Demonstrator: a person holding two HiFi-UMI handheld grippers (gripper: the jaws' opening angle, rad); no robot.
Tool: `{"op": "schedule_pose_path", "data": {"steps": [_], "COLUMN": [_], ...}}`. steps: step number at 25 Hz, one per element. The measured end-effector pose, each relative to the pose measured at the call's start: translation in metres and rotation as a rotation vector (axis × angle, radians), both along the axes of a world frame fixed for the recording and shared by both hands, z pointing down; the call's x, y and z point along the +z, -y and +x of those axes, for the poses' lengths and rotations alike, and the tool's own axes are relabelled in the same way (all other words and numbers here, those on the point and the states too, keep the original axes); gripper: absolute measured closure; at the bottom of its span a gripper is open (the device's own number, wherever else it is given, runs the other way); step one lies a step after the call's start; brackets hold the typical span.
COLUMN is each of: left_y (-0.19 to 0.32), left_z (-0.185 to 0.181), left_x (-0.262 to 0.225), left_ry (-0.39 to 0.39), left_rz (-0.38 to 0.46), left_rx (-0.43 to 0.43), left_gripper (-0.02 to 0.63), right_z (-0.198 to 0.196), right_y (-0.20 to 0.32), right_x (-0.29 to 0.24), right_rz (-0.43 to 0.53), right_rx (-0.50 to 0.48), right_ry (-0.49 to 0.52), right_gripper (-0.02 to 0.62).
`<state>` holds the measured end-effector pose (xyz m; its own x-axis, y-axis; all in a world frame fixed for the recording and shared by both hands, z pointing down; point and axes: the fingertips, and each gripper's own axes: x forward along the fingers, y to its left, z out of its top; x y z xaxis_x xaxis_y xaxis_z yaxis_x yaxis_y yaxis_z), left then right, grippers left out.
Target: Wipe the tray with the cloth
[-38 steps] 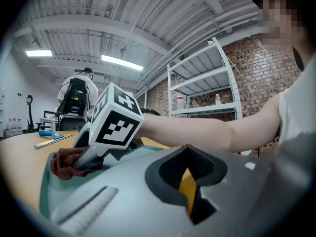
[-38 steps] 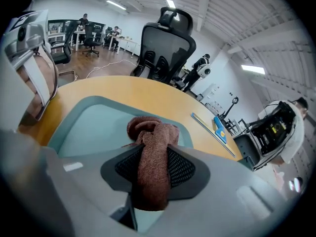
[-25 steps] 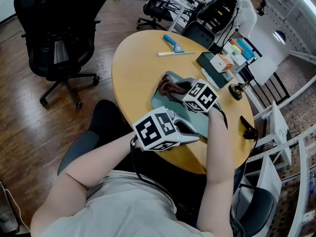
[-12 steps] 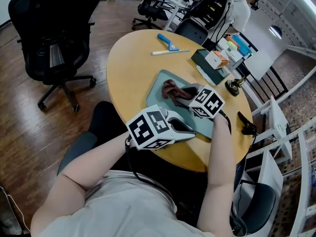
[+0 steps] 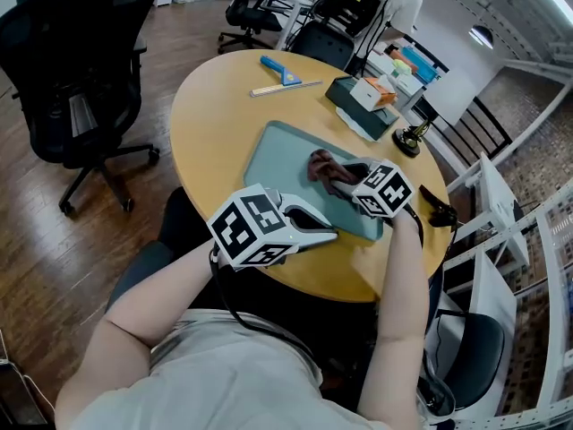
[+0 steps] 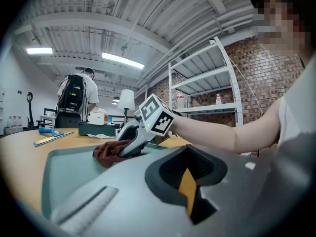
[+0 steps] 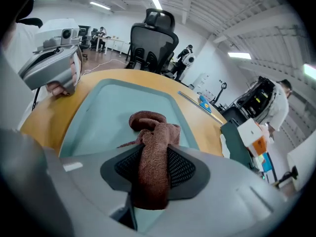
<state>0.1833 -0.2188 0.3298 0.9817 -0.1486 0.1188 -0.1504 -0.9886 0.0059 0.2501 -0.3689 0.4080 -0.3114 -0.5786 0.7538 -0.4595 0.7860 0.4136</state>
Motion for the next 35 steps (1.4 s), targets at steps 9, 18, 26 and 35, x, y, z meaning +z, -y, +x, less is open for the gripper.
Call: {"op": "schedule_pose_path", "data": {"steps": [9, 18, 26, 35], "left_y": [0.0, 0.001, 0.001, 0.0], "left_z": [0.0, -0.002, 0.0, 0.0], "left_x": [0.0, 0.0, 0.0, 0.0], "left_ry": [-0.001, -0.004, -0.007, -0.007], "left_rz": [-0.002, -0.004, 0.002, 0.003], "left_rx": [0.004, 0.003, 0.005, 0.005], "left_gripper": [0.284, 0.284, 0.284, 0.284], "right_z": [0.057, 0.093, 0.077, -0.001], "right_y": [-0.003, -0.01, -0.034, -0.025], "right_x": [0.001, 0.001, 0.0, 0.0], "right_rz": [0.037, 0.106, 0.09, 0.077], "right_rx": [0.182, 0.306, 0.252, 0.037], "right_ry": [0.004, -0.075, -0.081, -0.019], "right_gripper": [0.462, 0.462, 0.463, 0.463]}}
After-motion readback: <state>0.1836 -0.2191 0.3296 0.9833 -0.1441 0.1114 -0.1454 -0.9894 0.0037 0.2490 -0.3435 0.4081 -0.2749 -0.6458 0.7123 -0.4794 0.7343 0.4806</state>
